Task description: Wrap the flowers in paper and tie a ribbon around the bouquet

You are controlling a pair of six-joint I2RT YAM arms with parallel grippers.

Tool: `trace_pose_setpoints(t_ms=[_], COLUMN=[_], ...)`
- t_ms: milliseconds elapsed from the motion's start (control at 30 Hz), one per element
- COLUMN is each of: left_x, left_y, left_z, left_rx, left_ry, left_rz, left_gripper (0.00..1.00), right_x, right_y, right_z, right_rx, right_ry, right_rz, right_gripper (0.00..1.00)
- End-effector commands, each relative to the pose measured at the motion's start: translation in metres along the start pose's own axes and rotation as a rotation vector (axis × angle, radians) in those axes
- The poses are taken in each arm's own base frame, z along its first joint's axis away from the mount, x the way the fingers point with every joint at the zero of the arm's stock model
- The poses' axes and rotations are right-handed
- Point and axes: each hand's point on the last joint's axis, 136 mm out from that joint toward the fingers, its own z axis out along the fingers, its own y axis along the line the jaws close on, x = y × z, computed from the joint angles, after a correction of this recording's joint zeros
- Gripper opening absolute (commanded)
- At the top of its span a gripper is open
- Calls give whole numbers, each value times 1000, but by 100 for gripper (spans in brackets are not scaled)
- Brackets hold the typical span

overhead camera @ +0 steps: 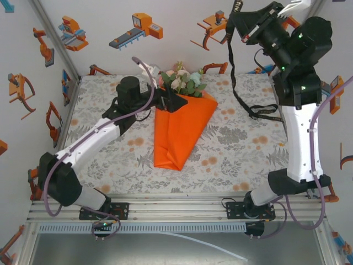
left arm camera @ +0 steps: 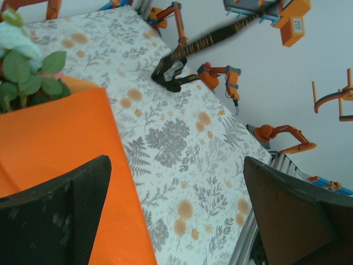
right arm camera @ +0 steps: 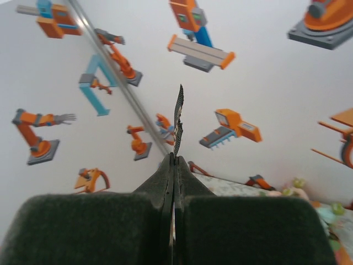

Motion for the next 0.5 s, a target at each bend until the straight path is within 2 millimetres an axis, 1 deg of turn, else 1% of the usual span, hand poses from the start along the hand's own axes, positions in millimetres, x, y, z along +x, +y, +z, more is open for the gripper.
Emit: trace_pose_setpoints(t_ms=[0,33,100,167,200,233,267,333,367,467], left_x=[-16,-17,-12,-8,-8,-7,-7,-11,-16,-28], left_y=[-29,-34,-48,-57,-65,-69,-69,-57,-44,-17], left_z=[18,23,35,42,44,47,52,62,67,74], left_rx=[131,159,233,274,303,311,292,214,149,27], left_ry=[-58,-65,-62,-67,-73,-80,-91,-114,-133,-193], left_rz=[63,81,108,123,139,153,162,139,105,58], left_gripper=[100,97,97,97,97,97,97,97,97,97], right_x=[78,85,96,107,112,114,118,126,129,140], right_y=[-36,-31,-19,-10,-6,-3,0,5,9,14], right_z=[44,47,53,57,59,60,61,64,64,64], right_rx=[51,38,8,-17,-22,-29,-37,-48,-58,-63], right_ry=[171,184,208,231,241,246,254,263,266,281], right_rz=[119,127,143,151,159,163,167,186,188,195], right_gripper=[0,0,0,0,0,0,0,0,0,0])
